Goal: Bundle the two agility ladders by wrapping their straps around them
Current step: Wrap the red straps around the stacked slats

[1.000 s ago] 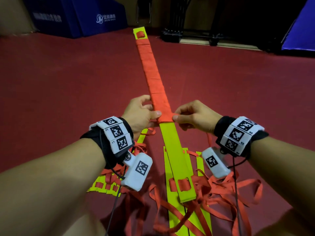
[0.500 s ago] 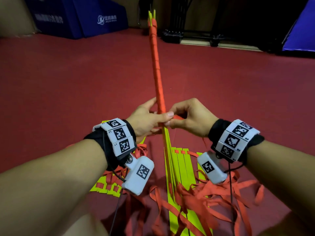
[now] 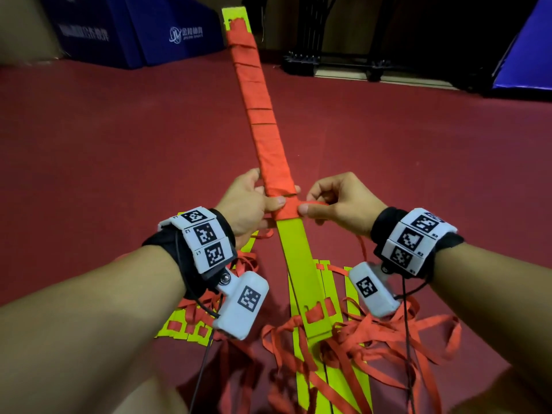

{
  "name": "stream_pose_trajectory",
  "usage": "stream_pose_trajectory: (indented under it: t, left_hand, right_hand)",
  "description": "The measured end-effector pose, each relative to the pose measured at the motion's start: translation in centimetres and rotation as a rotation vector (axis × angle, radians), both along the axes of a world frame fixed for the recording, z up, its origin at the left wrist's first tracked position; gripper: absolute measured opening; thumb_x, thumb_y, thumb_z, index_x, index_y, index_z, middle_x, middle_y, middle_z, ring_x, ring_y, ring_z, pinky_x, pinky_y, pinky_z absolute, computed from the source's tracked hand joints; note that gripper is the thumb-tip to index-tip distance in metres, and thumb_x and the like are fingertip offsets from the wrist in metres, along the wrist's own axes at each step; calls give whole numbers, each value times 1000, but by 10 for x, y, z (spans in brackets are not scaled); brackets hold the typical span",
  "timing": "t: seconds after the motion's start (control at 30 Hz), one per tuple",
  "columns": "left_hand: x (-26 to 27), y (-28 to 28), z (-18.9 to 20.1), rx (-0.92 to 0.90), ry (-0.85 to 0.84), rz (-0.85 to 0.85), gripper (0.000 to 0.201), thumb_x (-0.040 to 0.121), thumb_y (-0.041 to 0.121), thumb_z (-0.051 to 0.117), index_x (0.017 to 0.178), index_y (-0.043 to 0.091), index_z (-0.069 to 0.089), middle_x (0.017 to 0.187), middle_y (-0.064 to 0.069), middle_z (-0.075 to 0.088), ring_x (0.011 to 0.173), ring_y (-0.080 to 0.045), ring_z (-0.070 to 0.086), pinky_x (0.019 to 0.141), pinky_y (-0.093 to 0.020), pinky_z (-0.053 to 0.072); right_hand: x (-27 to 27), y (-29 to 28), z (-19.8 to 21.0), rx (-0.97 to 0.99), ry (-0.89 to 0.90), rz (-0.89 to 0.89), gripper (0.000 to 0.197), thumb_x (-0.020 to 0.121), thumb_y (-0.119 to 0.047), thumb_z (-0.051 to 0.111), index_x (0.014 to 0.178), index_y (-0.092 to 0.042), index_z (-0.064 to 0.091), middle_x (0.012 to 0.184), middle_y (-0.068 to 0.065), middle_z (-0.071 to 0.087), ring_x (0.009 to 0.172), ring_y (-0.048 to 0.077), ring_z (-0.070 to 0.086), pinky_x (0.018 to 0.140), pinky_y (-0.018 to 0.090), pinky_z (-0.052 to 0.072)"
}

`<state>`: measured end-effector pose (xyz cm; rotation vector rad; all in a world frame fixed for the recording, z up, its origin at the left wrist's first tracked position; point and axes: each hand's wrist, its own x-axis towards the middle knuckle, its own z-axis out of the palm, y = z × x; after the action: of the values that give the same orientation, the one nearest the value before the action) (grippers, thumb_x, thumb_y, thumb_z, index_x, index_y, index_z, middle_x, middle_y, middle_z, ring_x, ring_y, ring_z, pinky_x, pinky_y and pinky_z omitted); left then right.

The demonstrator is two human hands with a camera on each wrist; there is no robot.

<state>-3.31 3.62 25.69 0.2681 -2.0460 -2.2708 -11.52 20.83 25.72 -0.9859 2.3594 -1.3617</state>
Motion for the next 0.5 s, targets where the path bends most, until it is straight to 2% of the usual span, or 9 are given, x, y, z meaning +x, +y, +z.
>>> stream_pose_trajectory:
  t: [0.07,0.17,0.23,0.3,0.33,0.37,0.43,0.5]
  left_hand:
    - [0,-1,1,17,0,2,39,97,-14,49,127,11,50,108,-2,74,84,-21,71,83,-42,56]
    - [0,-3,0,35,1,0,37,96,-14,50,124,11,54,104,-3,72,84,-21,71,82,-44,57]
    - [-1,-4,-1,63,7,10,36,96,-13,51,123,9,56,104,-10,68,93,-33,70,92,-55,56]
    - [-1,-5,-1,102,8,-2,37,96,-11,53,129,6,55,110,-20,65,107,-47,67,99,-62,51]
    - [-1,-5,-2,121,15,-17,39,96,-10,53,132,6,54,110,-22,65,109,-48,65,98,-61,52]
    - [-1,-6,-3,135,28,-30,39,96,-10,54,131,6,54,107,-20,66,105,-45,67,95,-56,56]
    - [0,-6,-5,131,48,-32,36,96,-10,55,126,11,56,95,-8,68,88,-27,71,81,-40,62]
    - [1,-5,-5,85,34,-15,35,97,-8,55,125,14,57,90,-1,67,84,-17,68,67,-29,60]
  right_hand:
    - [-1,2,1,36,-8,1,15,87,-17,76,75,-12,68,56,-2,66,52,8,54,55,19,42]
    - [2,3,4,49,-33,50,13,92,-16,71,81,-9,71,59,-1,67,47,5,46,50,15,38]
    - [3,3,6,23,-55,86,17,95,-13,67,81,-5,71,61,2,66,45,4,43,47,14,35]
    - [3,3,8,-16,-48,92,20,96,-11,65,79,-1,70,61,2,65,45,3,43,48,13,35]
    - [3,2,8,-39,-28,84,19,95,-10,66,78,-1,70,61,1,65,47,3,45,50,14,36]
    - [4,2,8,-65,-4,76,18,94,-10,68,77,-2,70,61,-1,66,49,3,48,52,14,38]
    - [5,0,7,-116,34,64,15,91,-8,70,76,-6,70,61,-4,67,54,3,56,57,16,43]
    - [6,-2,6,-143,53,58,12,88,-8,74,77,-9,71,61,-5,68,58,5,62,62,19,48]
